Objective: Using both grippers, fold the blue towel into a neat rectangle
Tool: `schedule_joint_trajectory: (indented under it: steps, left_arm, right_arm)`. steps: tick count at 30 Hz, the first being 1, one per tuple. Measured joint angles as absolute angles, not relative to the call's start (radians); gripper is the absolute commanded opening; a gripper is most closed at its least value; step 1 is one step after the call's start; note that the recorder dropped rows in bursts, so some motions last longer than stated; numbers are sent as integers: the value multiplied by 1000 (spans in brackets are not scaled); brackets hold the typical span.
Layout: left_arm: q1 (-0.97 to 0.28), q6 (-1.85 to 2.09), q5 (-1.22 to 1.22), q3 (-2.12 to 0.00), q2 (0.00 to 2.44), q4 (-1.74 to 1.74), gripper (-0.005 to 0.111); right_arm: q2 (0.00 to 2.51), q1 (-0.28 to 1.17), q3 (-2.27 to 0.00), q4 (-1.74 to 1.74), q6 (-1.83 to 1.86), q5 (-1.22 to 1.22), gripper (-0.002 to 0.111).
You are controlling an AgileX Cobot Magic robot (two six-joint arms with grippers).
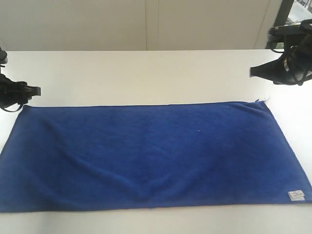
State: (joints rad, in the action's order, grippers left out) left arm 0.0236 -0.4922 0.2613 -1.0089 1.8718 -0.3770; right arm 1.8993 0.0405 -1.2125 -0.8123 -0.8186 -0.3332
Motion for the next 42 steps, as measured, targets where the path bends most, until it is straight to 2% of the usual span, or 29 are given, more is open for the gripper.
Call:
schedule_joint_trajectory:
  steps: [3, 7, 11, 20, 42]
  left_arm:
    - [24, -492, 218, -1009, 1803, -396, 34]
    - [19, -492, 124, -1015, 1728, -409, 1]
    - [-12, -494, 11, -1017, 1714, -408, 0]
    - [-101, -496, -77, -1015, 1736, -402, 0]
    - [-105, -496, -117, -1015, 1778, -396, 0]
  right_arm:
    - [1854, 41, -1231, -614, -570, -426, 0]
    - [1842, 29, -1293, -259, -189, -545, 0]
    - [1894, 18, -1343, -64, -25, -574, 0]
    - [2056, 17, -1362, -21, 10, -484, 0]
    - [2140, 17, -1364, -135, -22, -372, 0]
